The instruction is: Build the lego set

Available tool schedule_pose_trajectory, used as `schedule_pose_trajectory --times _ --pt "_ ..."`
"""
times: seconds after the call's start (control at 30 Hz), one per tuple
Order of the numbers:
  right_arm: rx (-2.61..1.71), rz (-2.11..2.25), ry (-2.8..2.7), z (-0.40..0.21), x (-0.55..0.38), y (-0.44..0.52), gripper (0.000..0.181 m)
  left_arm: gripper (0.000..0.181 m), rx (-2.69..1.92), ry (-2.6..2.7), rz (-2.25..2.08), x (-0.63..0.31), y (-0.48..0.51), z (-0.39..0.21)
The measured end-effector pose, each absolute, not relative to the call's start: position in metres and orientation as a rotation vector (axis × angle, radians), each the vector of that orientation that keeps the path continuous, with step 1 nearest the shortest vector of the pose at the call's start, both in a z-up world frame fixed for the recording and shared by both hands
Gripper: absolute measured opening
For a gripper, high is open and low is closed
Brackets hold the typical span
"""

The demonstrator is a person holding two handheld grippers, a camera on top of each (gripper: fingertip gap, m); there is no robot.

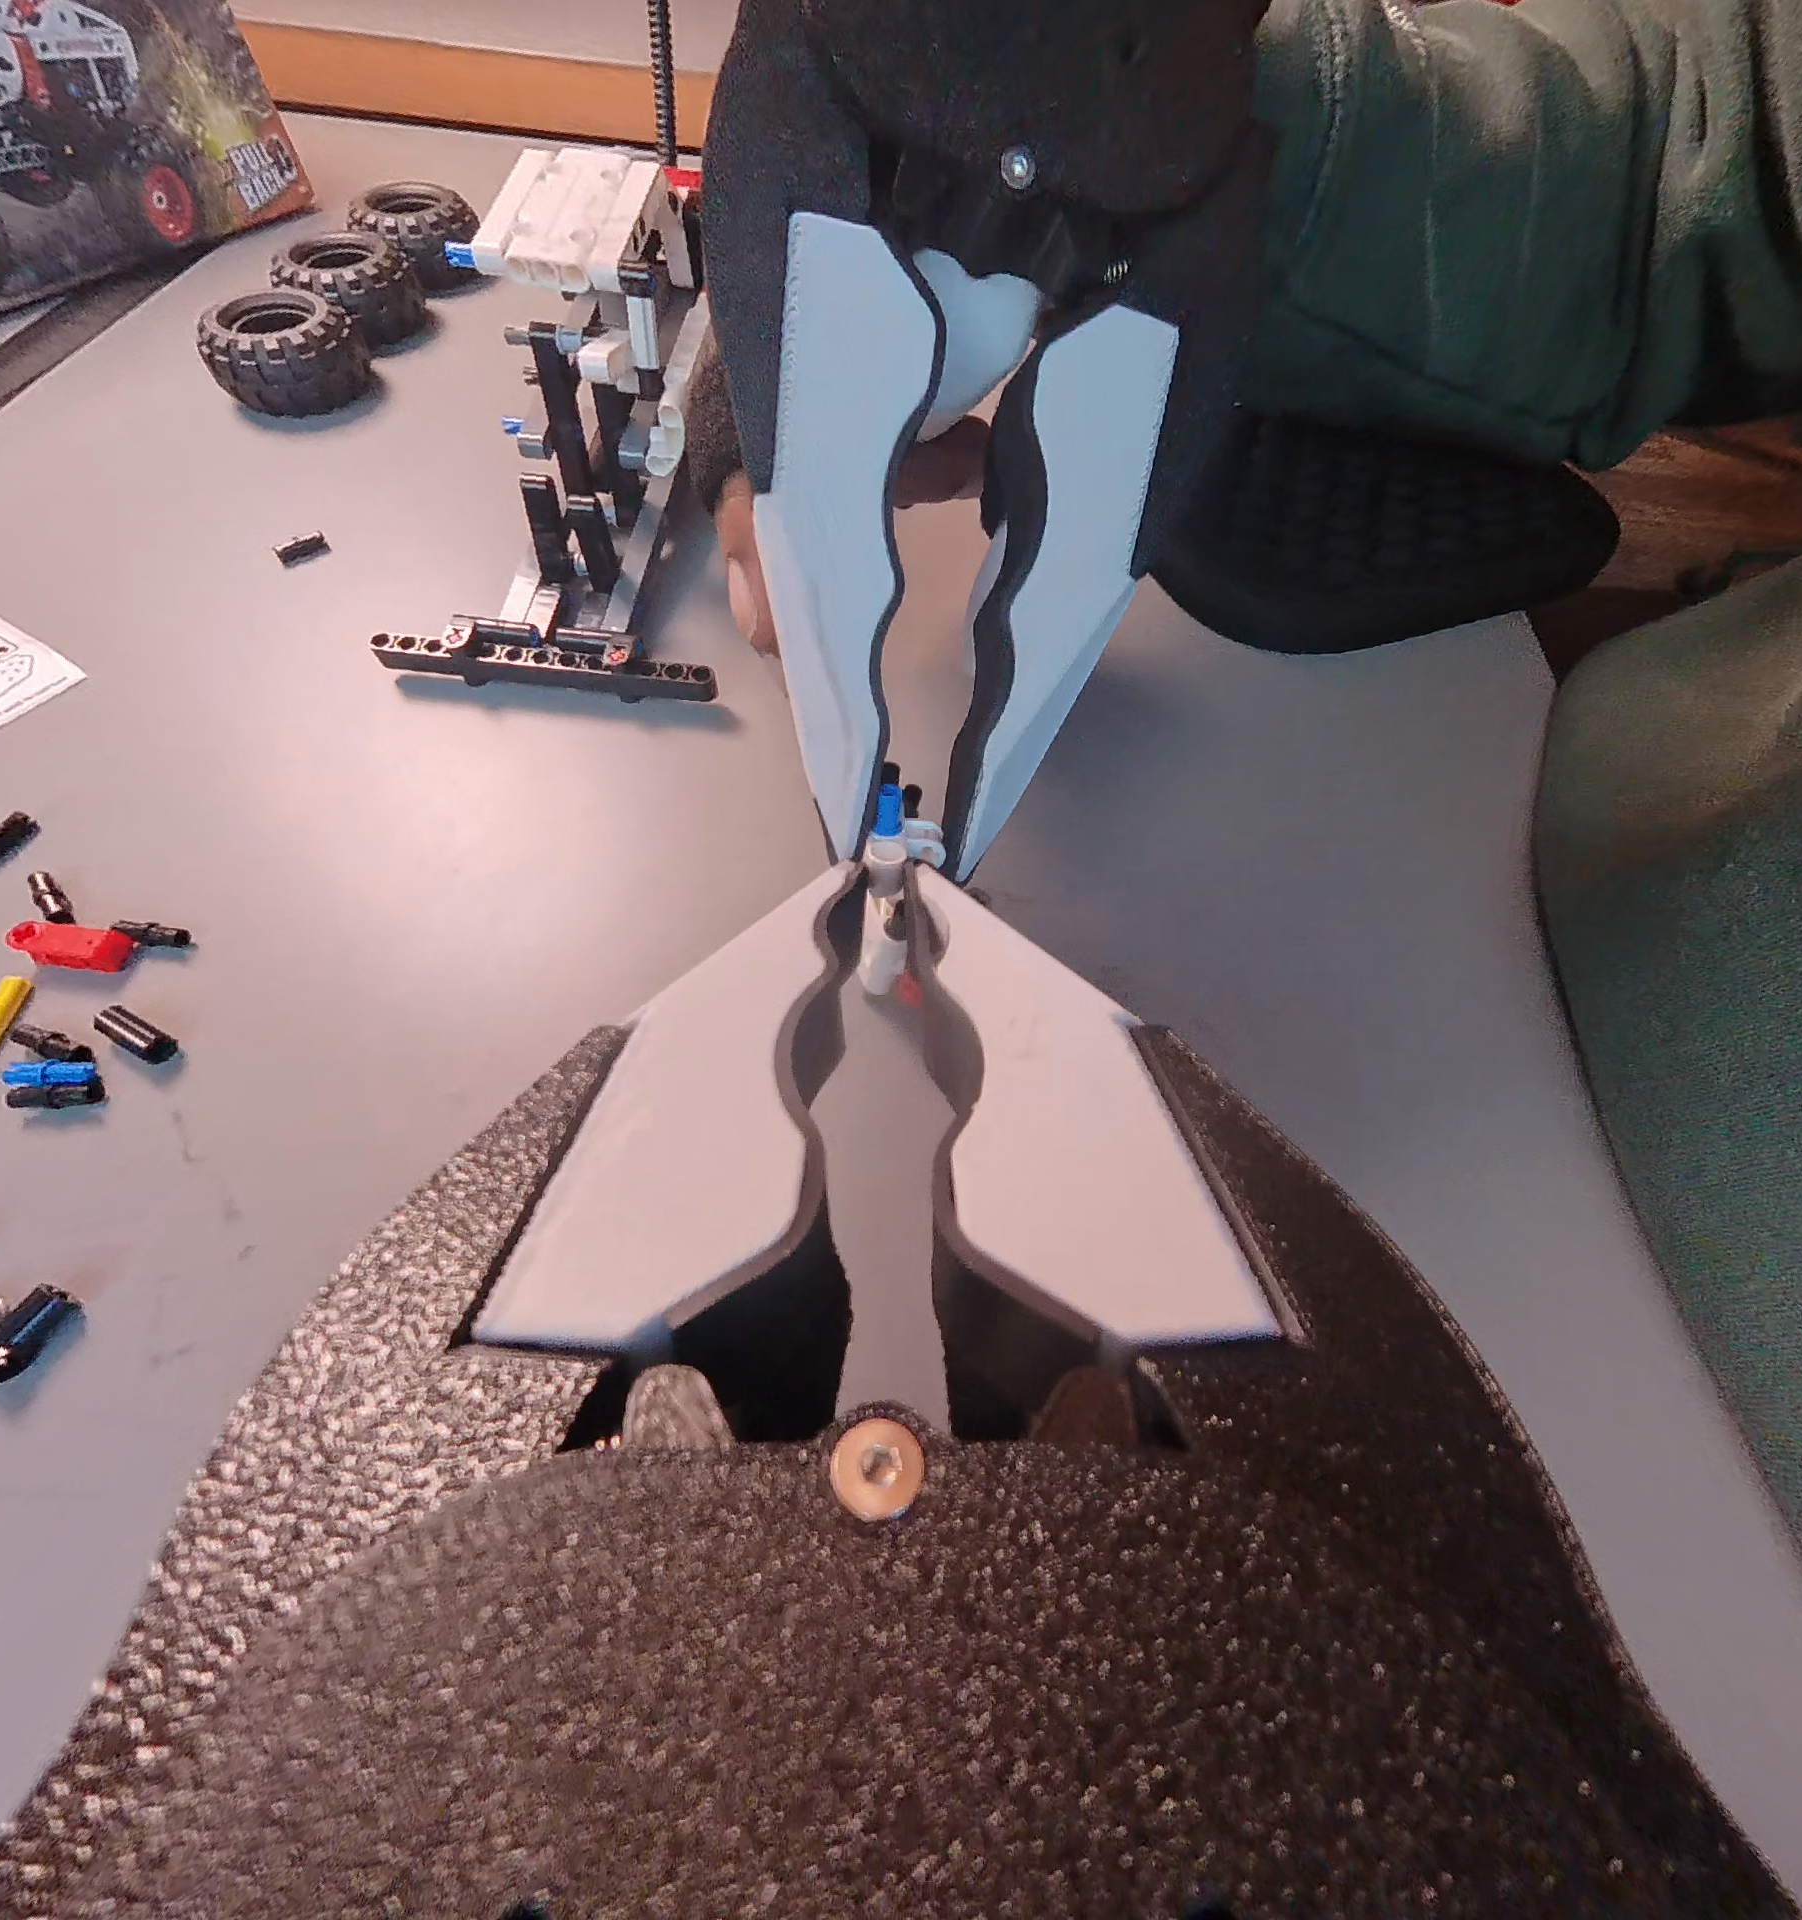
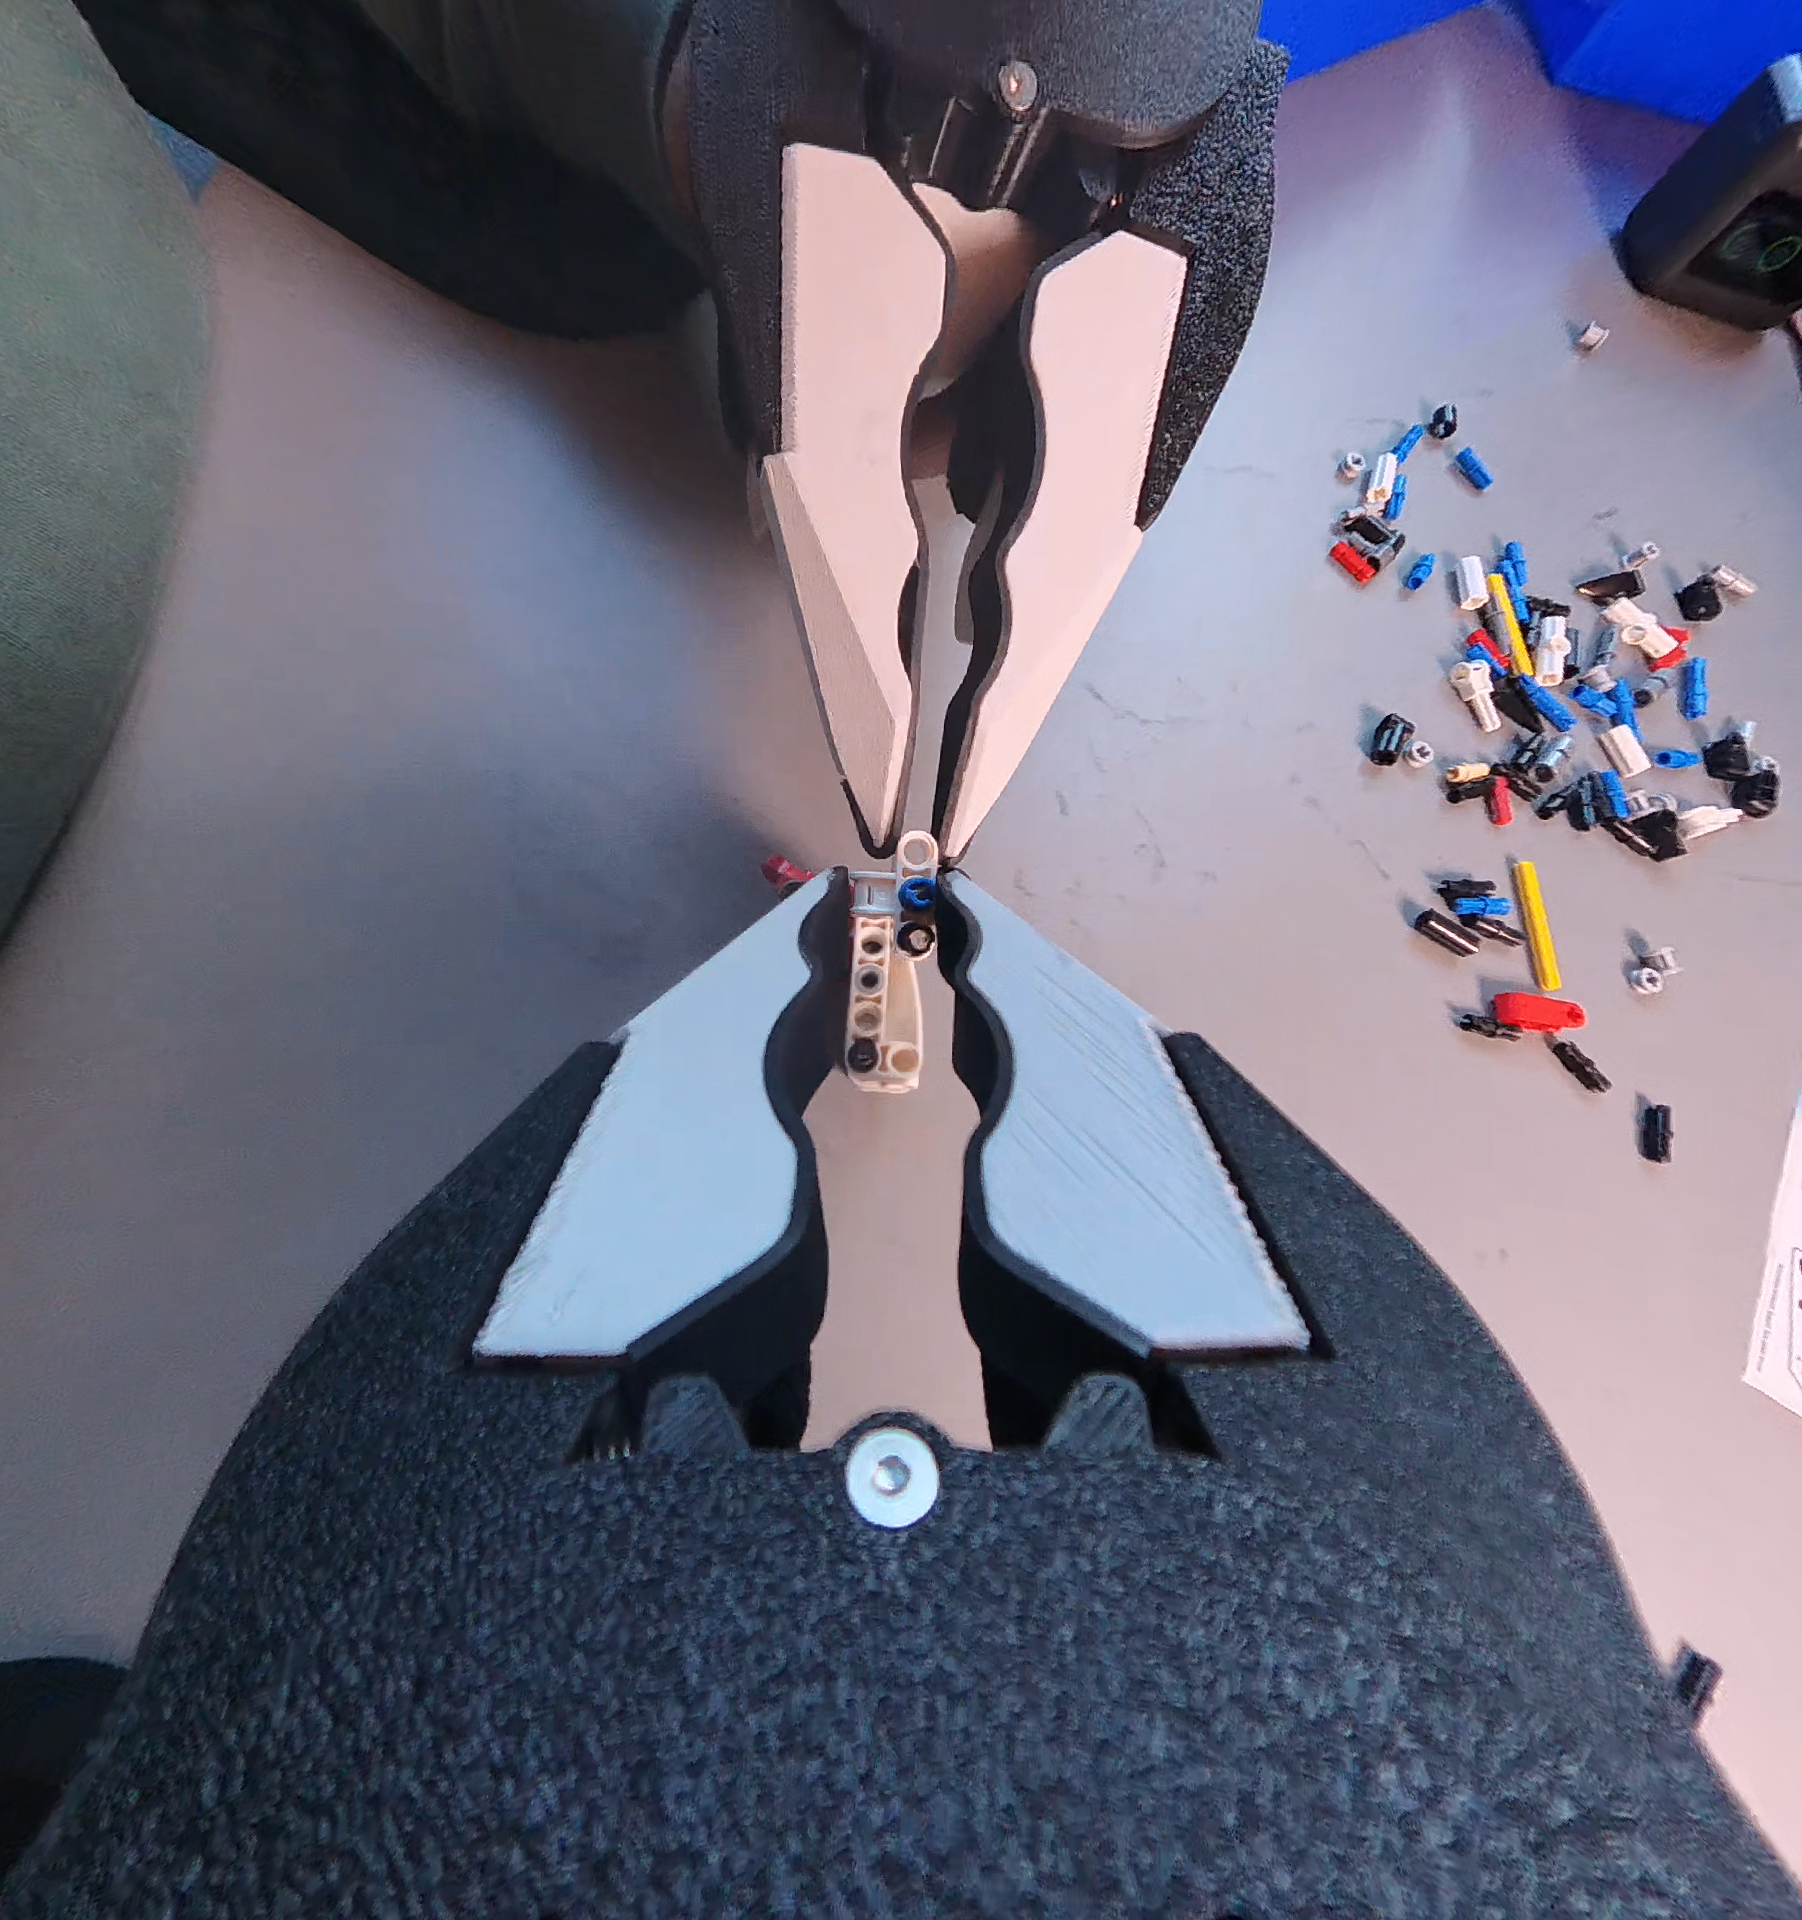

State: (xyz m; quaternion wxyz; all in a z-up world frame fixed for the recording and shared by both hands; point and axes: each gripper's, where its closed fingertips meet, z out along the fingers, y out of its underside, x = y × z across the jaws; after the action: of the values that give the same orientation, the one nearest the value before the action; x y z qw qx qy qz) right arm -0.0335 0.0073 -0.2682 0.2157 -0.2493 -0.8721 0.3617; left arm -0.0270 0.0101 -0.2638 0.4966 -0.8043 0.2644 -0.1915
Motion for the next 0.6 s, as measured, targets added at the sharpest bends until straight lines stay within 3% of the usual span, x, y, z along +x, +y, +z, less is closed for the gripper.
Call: schedule_pose_trajectory --times 0.6 --pt "-0.712 1.01 -2.389 -0.2717 -0.0314 0.0108 0.017 0.006 -1.982 0.634 -0.429 -0.0267 0.0125 -0.2708"
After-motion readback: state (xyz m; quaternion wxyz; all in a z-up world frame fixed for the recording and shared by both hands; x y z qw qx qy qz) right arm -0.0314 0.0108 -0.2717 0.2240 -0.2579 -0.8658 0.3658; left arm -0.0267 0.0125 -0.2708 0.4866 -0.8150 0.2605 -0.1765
